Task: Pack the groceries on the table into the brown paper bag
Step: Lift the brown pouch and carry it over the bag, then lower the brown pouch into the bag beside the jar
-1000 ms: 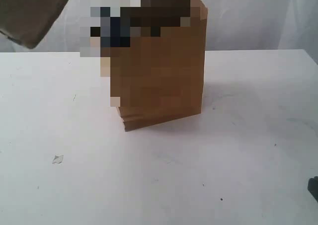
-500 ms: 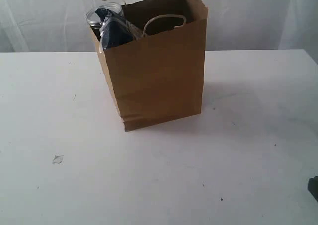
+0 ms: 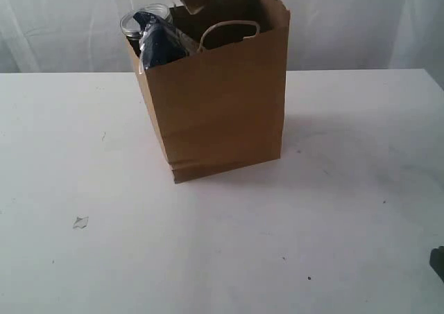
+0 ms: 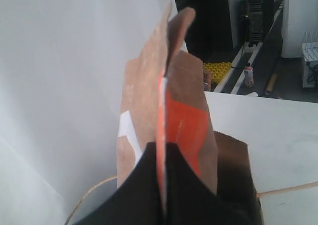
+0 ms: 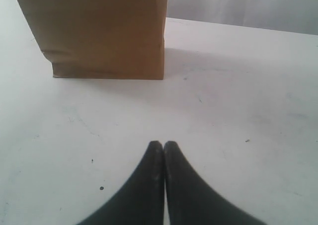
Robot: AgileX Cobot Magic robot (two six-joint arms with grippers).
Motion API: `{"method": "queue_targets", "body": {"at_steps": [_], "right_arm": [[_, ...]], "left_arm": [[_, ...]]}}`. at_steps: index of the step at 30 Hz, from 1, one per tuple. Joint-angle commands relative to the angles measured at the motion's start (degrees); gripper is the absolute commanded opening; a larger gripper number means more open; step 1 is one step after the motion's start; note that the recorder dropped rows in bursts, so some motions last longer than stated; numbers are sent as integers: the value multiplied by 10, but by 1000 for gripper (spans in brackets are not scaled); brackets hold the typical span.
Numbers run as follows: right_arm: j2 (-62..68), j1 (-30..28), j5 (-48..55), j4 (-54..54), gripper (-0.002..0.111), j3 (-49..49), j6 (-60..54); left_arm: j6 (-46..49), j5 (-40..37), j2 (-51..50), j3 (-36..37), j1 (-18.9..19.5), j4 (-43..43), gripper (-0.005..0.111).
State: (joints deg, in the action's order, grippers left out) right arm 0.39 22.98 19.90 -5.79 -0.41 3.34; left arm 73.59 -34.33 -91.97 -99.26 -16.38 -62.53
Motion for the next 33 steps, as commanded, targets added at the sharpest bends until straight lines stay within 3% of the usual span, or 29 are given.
{"method": "queue_targets", "body": {"at_steps": [1, 9, 16, 33], "right_arm": [[-4, -2, -3, 0, 0, 4, -6], [-4, -2, -3, 0, 0, 4, -6], [-4, -2, -3, 0, 0, 4, -6], [-4, -2, -3, 0, 0, 4, -6]], "left_arm": [[7, -2, -18, -8, -3, -41, 0], [13, -15, -56, -8, -12, -55, 0], [26, 3, -82, -7, -44, -21, 0], [22, -3, -137, -7, -44, 7, 3]]}}
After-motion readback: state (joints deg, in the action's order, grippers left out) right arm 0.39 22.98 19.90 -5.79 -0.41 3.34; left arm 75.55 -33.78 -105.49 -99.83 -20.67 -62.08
